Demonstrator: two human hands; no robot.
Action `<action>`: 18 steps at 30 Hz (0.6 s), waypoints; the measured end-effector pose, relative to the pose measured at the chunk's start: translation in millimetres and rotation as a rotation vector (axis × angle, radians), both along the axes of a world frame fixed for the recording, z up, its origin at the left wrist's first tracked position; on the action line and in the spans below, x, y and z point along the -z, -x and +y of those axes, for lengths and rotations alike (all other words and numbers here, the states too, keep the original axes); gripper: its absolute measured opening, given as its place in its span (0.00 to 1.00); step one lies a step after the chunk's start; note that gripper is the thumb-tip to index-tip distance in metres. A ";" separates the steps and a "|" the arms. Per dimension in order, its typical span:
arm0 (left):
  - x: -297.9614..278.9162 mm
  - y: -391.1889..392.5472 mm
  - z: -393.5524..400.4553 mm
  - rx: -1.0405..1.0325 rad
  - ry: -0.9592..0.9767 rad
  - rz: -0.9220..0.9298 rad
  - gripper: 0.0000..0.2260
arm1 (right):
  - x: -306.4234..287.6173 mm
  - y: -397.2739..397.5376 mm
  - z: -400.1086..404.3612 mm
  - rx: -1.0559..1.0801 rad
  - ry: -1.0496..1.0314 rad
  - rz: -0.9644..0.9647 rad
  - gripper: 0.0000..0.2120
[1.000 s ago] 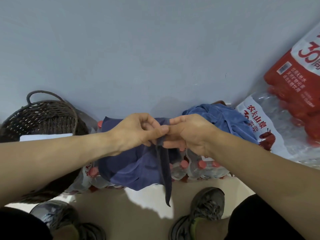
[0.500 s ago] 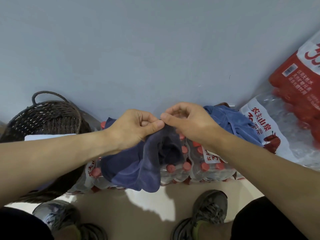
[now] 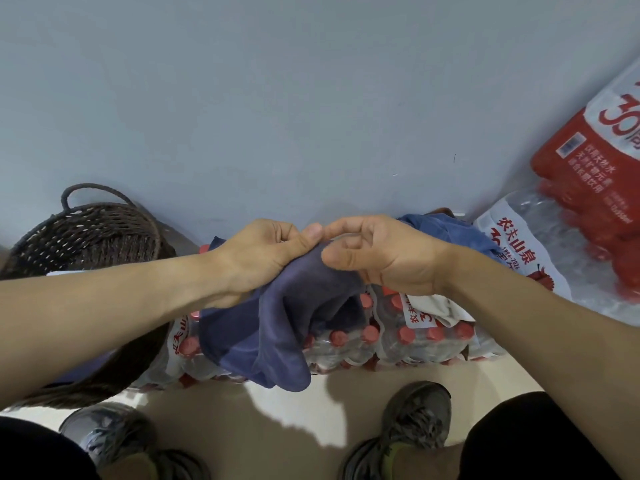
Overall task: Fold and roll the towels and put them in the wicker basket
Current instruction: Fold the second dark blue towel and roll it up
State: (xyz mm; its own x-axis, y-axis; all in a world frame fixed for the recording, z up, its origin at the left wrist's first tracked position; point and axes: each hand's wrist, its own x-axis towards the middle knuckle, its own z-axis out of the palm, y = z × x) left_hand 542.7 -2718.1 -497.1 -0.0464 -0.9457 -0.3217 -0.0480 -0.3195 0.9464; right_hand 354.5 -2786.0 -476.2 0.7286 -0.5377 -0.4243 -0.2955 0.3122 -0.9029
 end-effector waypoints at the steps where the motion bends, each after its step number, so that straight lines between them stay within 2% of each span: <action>1: -0.6 -0.5 0.6 0.015 -0.018 0.011 0.24 | 1.4 -0.9 -0.6 0.003 0.005 0.017 0.17; 4: -2.2 -4.0 4.1 0.133 -0.045 0.084 0.17 | 2.2 -4.2 0.7 0.003 0.001 0.065 0.04; 6: -3.8 -10.9 6.6 0.257 -0.090 0.062 0.16 | 2.1 -4.1 0.6 0.038 -0.006 0.108 0.09; 8: -8.3 -21.9 9.9 0.423 -0.196 -0.008 0.21 | 2.3 -3.8 -0.8 0.113 0.029 0.168 0.12; 12: -16.1 -47.3 16.1 0.677 -0.328 -0.102 0.14 | 6.1 2.0 -9.0 0.263 0.066 0.351 0.12; 16: -18.2 -76.7 22.5 0.801 -0.386 -0.271 0.11 | 9.2 14.1 -15.1 0.240 0.032 0.539 0.11; 18: -18.3 -91.7 24.9 0.840 -0.414 -0.337 0.10 | 11.4 22.7 -18.3 0.154 0.031 0.645 0.10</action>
